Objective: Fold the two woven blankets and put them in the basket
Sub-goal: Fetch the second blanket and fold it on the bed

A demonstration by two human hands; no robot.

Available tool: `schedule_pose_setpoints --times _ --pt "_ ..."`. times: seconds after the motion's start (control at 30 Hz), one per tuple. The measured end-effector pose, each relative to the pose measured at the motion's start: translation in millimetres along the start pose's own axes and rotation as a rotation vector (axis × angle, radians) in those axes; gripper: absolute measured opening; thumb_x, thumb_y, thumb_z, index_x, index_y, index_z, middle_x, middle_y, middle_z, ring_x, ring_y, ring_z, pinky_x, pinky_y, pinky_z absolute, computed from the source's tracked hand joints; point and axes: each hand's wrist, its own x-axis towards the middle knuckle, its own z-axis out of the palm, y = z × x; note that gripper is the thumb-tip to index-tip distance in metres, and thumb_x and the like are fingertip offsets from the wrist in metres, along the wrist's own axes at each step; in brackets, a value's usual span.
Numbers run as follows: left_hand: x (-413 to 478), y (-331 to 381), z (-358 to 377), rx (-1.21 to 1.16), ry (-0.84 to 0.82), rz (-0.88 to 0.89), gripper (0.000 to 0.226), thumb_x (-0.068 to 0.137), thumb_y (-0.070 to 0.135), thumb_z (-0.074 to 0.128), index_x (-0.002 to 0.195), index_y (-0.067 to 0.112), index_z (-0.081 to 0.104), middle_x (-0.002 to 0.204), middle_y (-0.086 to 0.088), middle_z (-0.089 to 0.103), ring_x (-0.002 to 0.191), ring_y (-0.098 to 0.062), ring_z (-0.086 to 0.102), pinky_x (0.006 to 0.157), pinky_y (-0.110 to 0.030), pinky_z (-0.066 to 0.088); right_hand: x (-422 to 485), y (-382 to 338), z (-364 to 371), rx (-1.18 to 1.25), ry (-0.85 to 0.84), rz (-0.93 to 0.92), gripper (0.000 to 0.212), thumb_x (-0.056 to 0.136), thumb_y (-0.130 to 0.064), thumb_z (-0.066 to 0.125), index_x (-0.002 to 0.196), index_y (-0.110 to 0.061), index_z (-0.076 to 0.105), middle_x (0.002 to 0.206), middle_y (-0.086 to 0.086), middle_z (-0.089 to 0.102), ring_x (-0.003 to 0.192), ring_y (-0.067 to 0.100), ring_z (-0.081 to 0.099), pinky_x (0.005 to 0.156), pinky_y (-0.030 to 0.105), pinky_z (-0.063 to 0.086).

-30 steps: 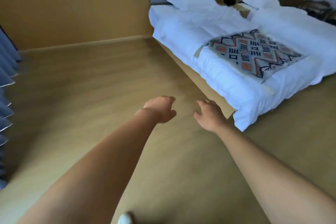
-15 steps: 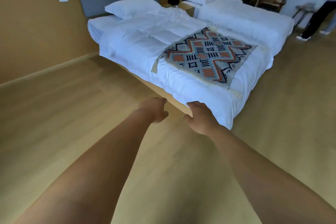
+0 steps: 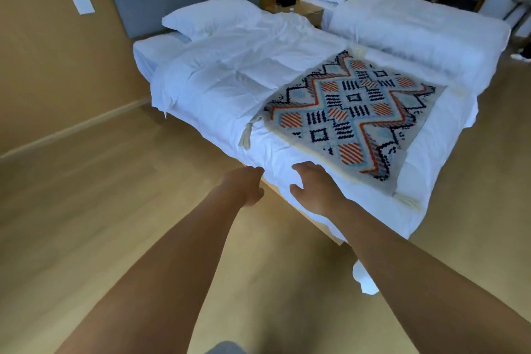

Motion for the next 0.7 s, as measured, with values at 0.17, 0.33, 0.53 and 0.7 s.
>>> schedule_pose_setpoints --times 0.17,0.33,0.53,0.7 --pt "95 -53 -14 -0.017 -0.022 -0.088 0.05 0.092 0.032 0.045 0.139 0.019 0.032 0.137 -0.002 0.045 0.124 -0.022 0.044 0.095 -0.035 0.038 113 3 3 0.01 -0.043 -0.045 0.046 0.092 -0.022 0.048 0.134 -0.008 0.039 0.138 0.011 0.043 0.124 0.03 0.039 0.1 0.038 0.037" --pt "202 -102 -27 -0.042 -0.062 -0.076 0.043 0.093 0.032 0.042 0.133 0.017 0.038 0.132 -0.003 0.049 0.118 -0.023 0.049 0.088 -0.033 0.041 228 1 18 0.038 -0.077 -0.024 0.047 0.093 -0.018 0.046 0.137 -0.01 0.036 0.14 0.011 0.041 0.126 0.029 0.038 0.102 0.038 0.035" --pt "307 -140 -41 -0.016 -0.128 -0.046 0.043 0.094 0.037 0.04 0.132 0.016 0.038 0.131 -0.004 0.05 0.116 -0.024 0.05 0.086 -0.034 0.041 334 12 32 0.06 -0.119 0.04 0.045 0.092 -0.018 0.045 0.136 -0.01 0.038 0.137 0.01 0.043 0.124 0.028 0.038 0.1 0.038 0.037" --pt "401 -150 -25 -0.022 -0.212 -0.021 0.042 0.095 0.037 0.039 0.131 0.015 0.039 0.128 -0.003 0.052 0.114 -0.023 0.051 0.088 -0.034 0.041 423 39 57 0.087 -0.166 0.072 0.043 0.093 -0.022 0.046 0.134 -0.012 0.038 0.136 0.008 0.044 0.123 0.026 0.039 0.099 0.034 0.036"
